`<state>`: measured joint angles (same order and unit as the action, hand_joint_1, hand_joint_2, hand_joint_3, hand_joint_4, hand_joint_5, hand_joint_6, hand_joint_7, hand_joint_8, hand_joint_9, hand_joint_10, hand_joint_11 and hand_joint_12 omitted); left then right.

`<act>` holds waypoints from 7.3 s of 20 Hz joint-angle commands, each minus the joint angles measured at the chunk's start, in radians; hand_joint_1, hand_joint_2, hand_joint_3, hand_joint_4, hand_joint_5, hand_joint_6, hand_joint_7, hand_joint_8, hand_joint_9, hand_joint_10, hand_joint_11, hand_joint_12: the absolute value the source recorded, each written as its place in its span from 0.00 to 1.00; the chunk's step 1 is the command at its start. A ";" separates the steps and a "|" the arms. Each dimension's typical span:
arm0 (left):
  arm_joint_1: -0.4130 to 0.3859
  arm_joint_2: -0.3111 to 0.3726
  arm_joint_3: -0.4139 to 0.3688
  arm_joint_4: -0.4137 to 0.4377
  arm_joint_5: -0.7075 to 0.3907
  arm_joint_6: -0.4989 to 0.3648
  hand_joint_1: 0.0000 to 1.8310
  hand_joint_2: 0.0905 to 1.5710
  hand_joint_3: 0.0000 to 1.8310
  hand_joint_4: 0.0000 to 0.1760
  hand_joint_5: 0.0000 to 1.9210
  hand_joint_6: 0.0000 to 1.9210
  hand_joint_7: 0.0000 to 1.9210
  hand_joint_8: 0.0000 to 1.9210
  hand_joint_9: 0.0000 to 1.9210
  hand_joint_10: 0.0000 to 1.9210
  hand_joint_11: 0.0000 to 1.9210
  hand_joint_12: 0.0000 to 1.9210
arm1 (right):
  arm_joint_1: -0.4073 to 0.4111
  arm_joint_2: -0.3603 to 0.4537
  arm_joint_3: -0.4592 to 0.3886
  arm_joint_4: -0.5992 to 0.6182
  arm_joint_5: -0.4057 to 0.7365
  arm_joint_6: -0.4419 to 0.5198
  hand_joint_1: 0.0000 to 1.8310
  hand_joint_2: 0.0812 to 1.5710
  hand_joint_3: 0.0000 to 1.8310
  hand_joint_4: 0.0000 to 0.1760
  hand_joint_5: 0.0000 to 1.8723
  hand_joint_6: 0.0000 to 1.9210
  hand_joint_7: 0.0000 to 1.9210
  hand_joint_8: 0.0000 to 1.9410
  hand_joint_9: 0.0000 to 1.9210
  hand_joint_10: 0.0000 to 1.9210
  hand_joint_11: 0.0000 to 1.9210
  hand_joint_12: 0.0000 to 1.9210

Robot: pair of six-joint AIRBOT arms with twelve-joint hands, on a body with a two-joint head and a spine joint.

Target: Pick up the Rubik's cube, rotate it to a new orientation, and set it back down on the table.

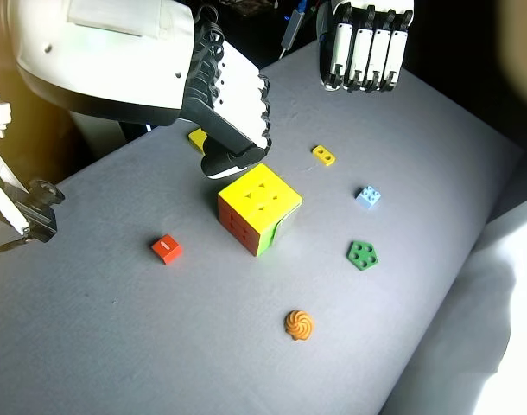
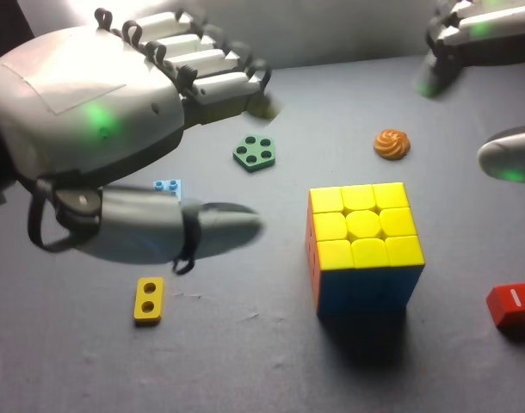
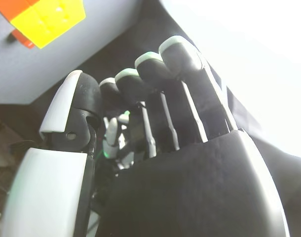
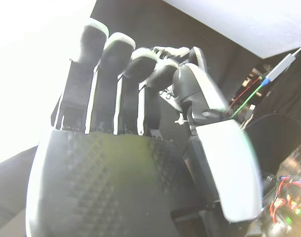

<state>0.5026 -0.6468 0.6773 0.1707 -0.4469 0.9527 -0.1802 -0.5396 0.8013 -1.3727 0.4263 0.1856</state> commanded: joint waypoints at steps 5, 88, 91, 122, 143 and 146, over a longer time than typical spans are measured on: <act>-0.014 -0.003 0.005 -0.024 -0.118 0.002 0.00 0.74 0.00 0.00 0.12 0.00 0.11 0.00 0.09 0.00 0.00 0.21 | 0.009 -0.001 0.000 0.046 0.028 0.002 0.00 0.80 0.00 0.00 0.17 0.00 0.17 0.00 0.15 0.00 0.00 0.36; -0.176 -0.725 0.228 -2.110 -0.374 1.452 0.65 0.49 0.00 0.00 0.07 0.01 0.01 0.00 0.00 0.00 0.00 0.00 | 0.003 -0.001 -0.001 0.046 0.030 -0.040 0.00 0.78 0.00 0.00 0.19 0.00 0.18 0.00 0.15 0.00 0.00 0.36; -0.169 -0.734 0.238 -2.109 -0.373 1.452 0.62 0.50 0.00 0.00 0.05 0.00 0.00 0.00 0.00 0.00 0.00 0.00 | 0.003 -0.001 -0.001 0.046 0.030 -0.040 0.00 0.79 0.00 0.00 0.19 0.00 0.17 0.00 0.15 0.00 0.00 0.39; -0.041 -0.778 0.299 -1.994 -0.295 1.349 0.56 0.53 0.00 0.00 0.07 0.00 0.02 0.02 0.01 0.00 0.00 0.13 | -0.011 -0.001 -0.001 0.044 0.032 -0.042 0.00 0.79 0.00 0.00 0.20 0.00 0.19 0.00 0.16 0.00 0.00 0.43; -0.084 -0.700 0.264 -1.877 -0.238 1.288 0.74 0.74 0.00 0.00 0.46 0.52 0.44 0.67 0.37 0.79 0.24 0.83 | -0.029 0.001 0.001 -0.012 0.015 -0.127 0.00 0.83 0.00 0.00 0.24 0.00 0.27 0.00 0.24 0.01 0.01 0.51; -0.112 -0.668 0.260 -1.869 -0.213 1.290 0.74 0.72 0.00 0.00 0.48 0.51 0.46 0.63 0.39 0.76 0.27 0.80 | -0.030 0.001 0.003 -0.012 0.000 -0.138 0.31 0.81 0.00 0.00 0.32 0.00 0.48 0.04 0.47 0.07 0.18 0.62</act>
<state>0.4004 -1.3102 0.9382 -1.7622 -0.6712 2.2528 -0.2218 -0.5396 0.8017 -1.4277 0.4133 0.0513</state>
